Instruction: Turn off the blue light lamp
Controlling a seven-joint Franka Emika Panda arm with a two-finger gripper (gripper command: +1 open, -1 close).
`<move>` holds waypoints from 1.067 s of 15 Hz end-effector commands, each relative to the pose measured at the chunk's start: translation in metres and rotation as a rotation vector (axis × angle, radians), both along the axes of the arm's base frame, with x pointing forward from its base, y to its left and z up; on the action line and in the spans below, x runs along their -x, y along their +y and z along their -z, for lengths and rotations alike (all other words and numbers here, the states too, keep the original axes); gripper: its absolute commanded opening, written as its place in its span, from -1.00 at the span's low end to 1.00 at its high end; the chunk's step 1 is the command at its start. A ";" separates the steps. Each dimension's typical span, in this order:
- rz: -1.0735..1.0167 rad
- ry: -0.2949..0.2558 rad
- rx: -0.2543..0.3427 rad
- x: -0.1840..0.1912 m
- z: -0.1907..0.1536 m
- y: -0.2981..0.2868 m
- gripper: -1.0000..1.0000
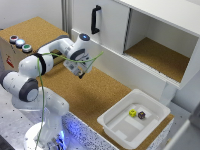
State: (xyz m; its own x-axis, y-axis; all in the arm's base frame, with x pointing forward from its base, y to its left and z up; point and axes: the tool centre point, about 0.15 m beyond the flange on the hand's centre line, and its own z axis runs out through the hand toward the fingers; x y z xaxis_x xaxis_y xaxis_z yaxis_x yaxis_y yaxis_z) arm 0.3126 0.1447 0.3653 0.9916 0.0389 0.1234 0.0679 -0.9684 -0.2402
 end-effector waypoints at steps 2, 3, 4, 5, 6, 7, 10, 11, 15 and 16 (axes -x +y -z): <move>-0.240 0.046 0.163 -0.002 -0.065 0.116 1.00; -0.329 0.036 0.221 0.002 -0.078 0.135 1.00; -0.414 0.028 0.250 0.003 -0.090 0.154 1.00; -0.463 0.021 0.252 0.004 -0.100 0.165 1.00; -0.558 0.004 0.272 0.008 -0.117 0.187 1.00; -0.636 -0.019 0.286 0.014 -0.131 0.206 1.00; -0.862 -0.063 0.344 0.044 -0.167 0.256 1.00; -0.912 -0.039 0.370 0.052 -0.170 0.270 1.00; -1.077 -0.055 0.391 0.075 -0.172 0.325 1.00; -1.123 -0.069 0.367 0.080 -0.174 0.339 1.00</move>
